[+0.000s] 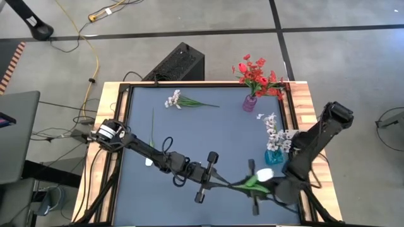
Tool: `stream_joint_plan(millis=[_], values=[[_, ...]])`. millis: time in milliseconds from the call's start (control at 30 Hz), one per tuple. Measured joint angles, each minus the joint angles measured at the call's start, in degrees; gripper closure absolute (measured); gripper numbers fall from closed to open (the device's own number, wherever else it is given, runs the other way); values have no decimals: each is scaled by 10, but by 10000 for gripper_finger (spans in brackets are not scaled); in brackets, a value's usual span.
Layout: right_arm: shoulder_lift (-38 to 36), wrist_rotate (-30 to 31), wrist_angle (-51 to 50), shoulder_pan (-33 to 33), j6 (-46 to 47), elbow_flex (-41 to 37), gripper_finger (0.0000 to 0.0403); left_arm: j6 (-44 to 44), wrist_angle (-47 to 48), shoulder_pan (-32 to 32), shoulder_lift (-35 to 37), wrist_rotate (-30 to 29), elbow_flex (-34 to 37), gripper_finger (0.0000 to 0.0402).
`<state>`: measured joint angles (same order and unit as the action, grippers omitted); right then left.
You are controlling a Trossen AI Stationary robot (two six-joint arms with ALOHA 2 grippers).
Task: Sort flowers into vase by color
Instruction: Put the right white tulip into the blue vase
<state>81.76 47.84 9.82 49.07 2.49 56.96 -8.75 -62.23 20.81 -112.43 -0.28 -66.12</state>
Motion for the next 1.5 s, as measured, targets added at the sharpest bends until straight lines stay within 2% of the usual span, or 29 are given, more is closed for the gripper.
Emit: stream_joint_plan(millis=[100, 267, 500, 633, 833, 1067, 1267, 1500], values=[[-15, 45, -56, 40, 60, 1, 371, -7, 43, 0, 6, -2, 2, 356], [-40, 81, -179, 106, 184, 1, 374, -35, 105, -1, 39, -25, 1, 346], [-100, 91, -408, 172, 408, 1, 371, -52, 135, -1, 49, -51, 1, 345], [-141, 91, -504, 190, 493, 1, 373, -52, 141, -4, 49, -56, 1, 345], [-218, 30, -575, 208, 533, 1, 370, -52, 140, -6, 49, -71, 1, 345], [-298, 28, -631, 247, 537, 1, 372, -51, 139, -10, 49, -83, 1, 345], [-333, 19, -704, 280, 564, 1, 372, -47, 153, -11, 49, -84, 1, 345], [-346, 3, -830, 266, 613, 10, 372, -41, 153, -15, 49, -84, 1, 345]])
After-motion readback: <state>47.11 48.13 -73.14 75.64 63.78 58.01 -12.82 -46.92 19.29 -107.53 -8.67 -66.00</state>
